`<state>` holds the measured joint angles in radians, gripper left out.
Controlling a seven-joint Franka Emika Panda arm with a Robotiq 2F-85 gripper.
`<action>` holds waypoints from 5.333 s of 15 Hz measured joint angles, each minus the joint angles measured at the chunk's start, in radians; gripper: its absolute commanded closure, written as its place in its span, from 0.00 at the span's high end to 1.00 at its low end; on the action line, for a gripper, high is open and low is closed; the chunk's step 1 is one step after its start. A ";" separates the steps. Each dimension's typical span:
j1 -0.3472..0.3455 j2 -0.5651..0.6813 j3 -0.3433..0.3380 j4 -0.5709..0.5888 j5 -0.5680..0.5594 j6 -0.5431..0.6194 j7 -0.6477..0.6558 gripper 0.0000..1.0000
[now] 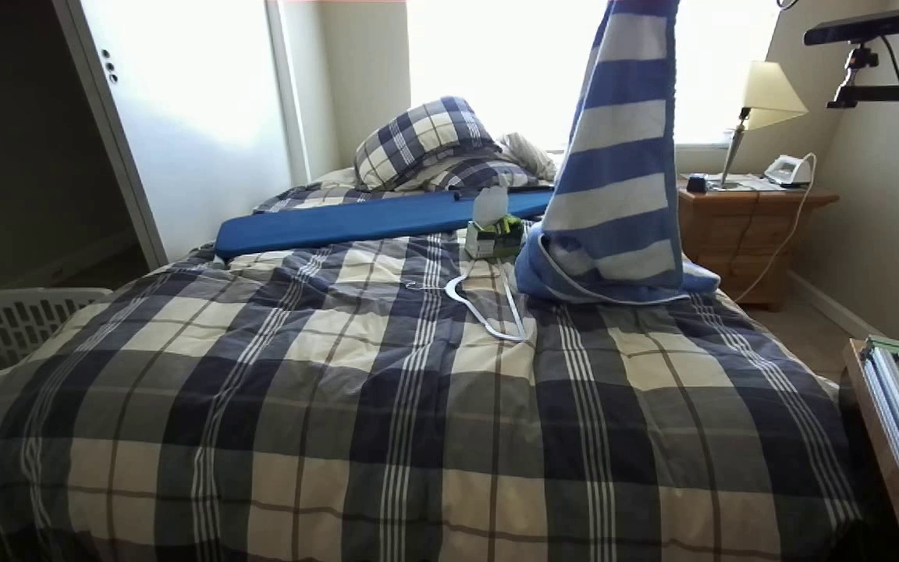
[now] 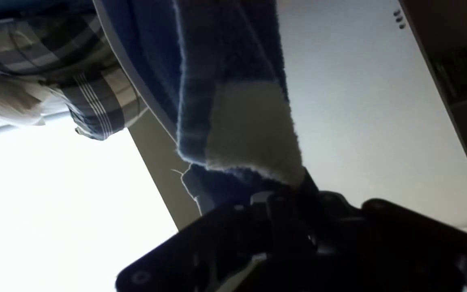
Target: Pick the corner of the striped blue and white towel and move it a little to the left on the bed
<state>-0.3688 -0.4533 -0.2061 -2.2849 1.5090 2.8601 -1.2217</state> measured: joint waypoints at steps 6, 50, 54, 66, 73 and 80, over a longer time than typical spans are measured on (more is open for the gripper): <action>0.133 0.156 -0.035 0.110 0.443 0.027 -0.372 0.02; 0.594 1.667 -0.234 1.051 0.908 0.604 -0.474 0.02; 0.511 1.707 -0.156 1.146 0.894 0.790 -0.531 0.02; 0.286 1.674 0.157 1.345 0.908 0.916 -0.702 0.96; 0.122 1.604 0.354 1.423 0.957 1.169 -0.884 1.00; -0.066 1.593 0.745 1.502 1.002 1.219 -0.952 1.00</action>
<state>-0.4351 1.1398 0.5389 -0.7832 2.5109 4.0792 -2.1734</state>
